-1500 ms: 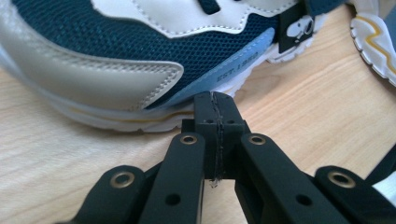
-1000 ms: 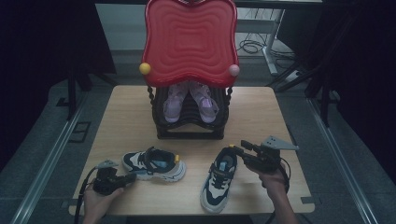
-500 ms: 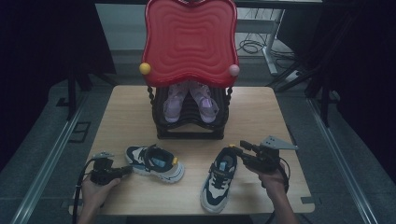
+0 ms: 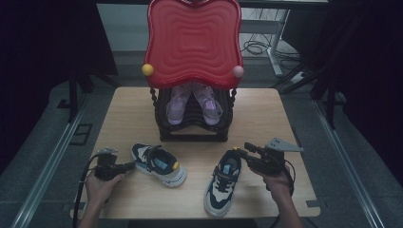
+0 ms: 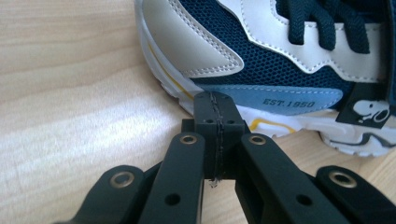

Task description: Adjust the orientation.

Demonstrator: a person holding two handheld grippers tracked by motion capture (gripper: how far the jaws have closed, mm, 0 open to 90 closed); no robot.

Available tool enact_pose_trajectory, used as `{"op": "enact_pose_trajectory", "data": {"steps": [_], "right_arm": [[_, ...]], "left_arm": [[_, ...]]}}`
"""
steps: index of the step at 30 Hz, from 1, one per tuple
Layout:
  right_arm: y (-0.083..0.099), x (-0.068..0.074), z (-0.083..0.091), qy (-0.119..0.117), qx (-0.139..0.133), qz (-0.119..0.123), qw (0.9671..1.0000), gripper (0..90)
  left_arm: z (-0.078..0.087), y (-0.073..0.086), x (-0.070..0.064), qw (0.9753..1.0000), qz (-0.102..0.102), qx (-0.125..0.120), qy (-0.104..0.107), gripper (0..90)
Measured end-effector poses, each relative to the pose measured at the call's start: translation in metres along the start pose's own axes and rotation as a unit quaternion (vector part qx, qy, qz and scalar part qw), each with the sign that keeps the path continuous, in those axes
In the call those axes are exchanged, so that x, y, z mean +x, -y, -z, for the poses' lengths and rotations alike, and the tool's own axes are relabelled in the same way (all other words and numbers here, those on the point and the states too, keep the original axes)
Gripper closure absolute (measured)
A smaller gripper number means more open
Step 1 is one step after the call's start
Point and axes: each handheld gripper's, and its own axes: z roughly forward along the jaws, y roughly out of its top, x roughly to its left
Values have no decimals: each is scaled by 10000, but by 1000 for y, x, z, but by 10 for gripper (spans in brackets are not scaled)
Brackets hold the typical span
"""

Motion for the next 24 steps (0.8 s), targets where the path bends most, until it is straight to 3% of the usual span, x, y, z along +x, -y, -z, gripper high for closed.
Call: {"op": "enact_pose_trajectory", "data": {"steps": [16, 24], "right_arm": [[-1, 0, 0, 6, -12, -15, 10000, 534], [-1, 0, 1, -2, -23, -19, 10000, 534]], "left_arm": [[-15, -21, 6, 9999, 103, -13, -33, 900], [-20, -31, 4, 10000, 25, -12, -69, 900]]}}
